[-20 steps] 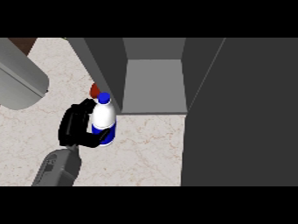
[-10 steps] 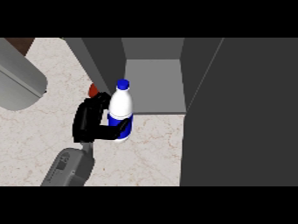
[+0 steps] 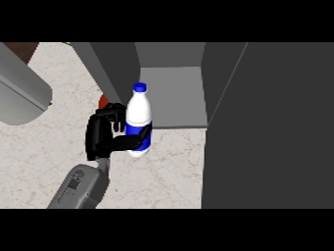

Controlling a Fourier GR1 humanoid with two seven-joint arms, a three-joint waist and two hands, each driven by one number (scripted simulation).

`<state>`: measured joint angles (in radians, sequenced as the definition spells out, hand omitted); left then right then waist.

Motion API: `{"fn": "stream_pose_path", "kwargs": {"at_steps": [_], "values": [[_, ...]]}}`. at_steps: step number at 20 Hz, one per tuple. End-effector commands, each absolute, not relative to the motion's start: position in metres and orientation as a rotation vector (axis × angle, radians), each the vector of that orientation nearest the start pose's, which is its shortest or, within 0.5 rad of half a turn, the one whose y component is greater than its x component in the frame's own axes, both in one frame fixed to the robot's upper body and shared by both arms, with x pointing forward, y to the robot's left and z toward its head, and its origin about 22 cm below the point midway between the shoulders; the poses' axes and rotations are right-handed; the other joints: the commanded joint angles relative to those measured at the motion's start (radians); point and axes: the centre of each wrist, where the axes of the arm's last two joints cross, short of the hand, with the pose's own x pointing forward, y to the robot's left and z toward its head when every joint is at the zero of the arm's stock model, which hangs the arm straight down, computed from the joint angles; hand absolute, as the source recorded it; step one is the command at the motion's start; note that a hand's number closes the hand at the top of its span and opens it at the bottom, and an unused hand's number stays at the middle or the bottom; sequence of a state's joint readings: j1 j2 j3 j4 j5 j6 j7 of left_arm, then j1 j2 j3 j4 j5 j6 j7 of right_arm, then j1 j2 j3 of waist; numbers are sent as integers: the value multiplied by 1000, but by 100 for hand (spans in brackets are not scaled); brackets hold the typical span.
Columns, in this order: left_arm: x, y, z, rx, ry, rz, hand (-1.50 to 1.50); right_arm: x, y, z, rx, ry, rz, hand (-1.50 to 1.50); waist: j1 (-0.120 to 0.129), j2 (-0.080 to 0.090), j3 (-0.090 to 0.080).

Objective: Pick up the bottled water, place it into the cabinet and close the cabinet

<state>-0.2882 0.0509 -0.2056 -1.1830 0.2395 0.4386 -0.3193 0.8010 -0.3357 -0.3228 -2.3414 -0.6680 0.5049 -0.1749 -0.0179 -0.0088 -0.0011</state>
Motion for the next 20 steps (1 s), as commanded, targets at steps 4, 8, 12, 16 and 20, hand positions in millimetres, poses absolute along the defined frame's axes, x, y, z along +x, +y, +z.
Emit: {"fn": "stream_pose_path", "kwargs": {"at_steps": [4,8,12,16,20], "values": [[334,114,8,63,-1696,39,150,51,-331,142,321,-1894,137,-150,-43,15,-1],[351,131,20,94,-1684,66,150,54,-332,138,322,-1918,133,-150,-66,21,-1],[356,125,33,136,-1696,69,150,55,-332,133,341,-1893,134,-150,-75,18,0],[362,115,35,160,-1727,81,150,61,-332,130,378,-1898,150,-150,-88,26,-1],[372,135,39,204,-1729,97,150,61,-328,133,376,-1904,163,-150,-96,26,-2]]}}
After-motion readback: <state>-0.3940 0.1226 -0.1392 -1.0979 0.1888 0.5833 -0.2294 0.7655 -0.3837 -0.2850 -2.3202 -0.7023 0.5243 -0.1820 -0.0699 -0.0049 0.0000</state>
